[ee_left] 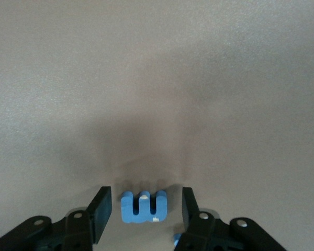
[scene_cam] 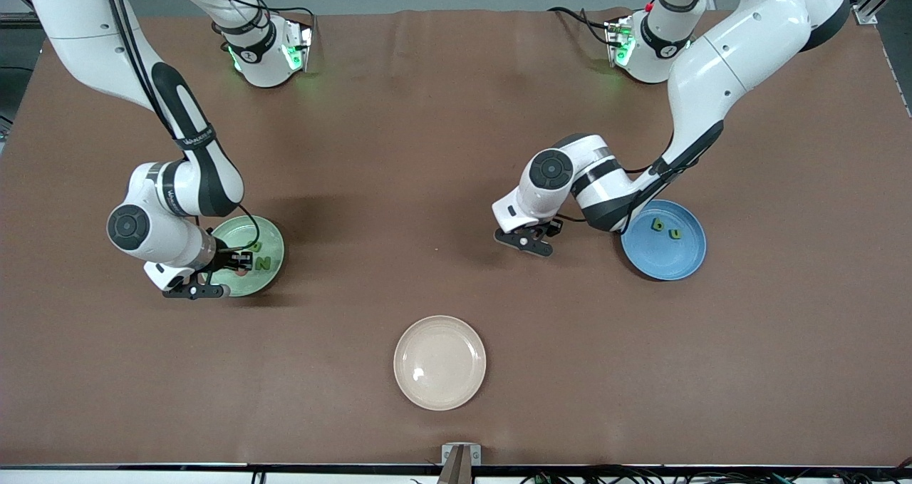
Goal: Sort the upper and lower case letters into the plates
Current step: 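Grasp the m with the left gripper while the right gripper places the Q, then carry the m to the blue plate while the right arm returns to rest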
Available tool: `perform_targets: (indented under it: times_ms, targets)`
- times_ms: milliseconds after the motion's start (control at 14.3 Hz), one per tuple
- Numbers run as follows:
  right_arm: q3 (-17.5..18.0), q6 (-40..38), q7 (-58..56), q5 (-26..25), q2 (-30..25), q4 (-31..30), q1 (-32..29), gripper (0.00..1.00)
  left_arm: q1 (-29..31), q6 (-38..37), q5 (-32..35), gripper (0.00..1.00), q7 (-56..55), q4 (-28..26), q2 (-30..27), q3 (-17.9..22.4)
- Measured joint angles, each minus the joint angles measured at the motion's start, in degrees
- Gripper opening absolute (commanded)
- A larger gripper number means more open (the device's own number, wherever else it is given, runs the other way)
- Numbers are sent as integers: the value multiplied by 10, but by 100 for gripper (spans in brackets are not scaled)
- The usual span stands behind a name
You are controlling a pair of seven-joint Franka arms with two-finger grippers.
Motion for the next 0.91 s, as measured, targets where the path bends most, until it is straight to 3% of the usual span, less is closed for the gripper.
perform_targets:
  times_ms: [349,489,559,629,698,908]
  targets:
    - [0,1,0,0,3,-2,-5,5,0,1,0,65,0,-2,1,2]
    - [0,3,-2,0,6,-3,-8,13,-1,1,0,65,0,-4,2,5]
    - [0,4,-2,0,6,-3,-8,43,-2,1,0,65,0,-5,2,8]
    - [1,4,-2,0,6,-3,-8,96,-2,1,0,65,0,-6,3,9]
    - [1,5,-2,0,6,-3,-8,100,-3,1,0,64,0,-6,3,9]
    - [1,4,-3,0,6,-3,-8,100,-3,1,0,60,0,-6,3,9]
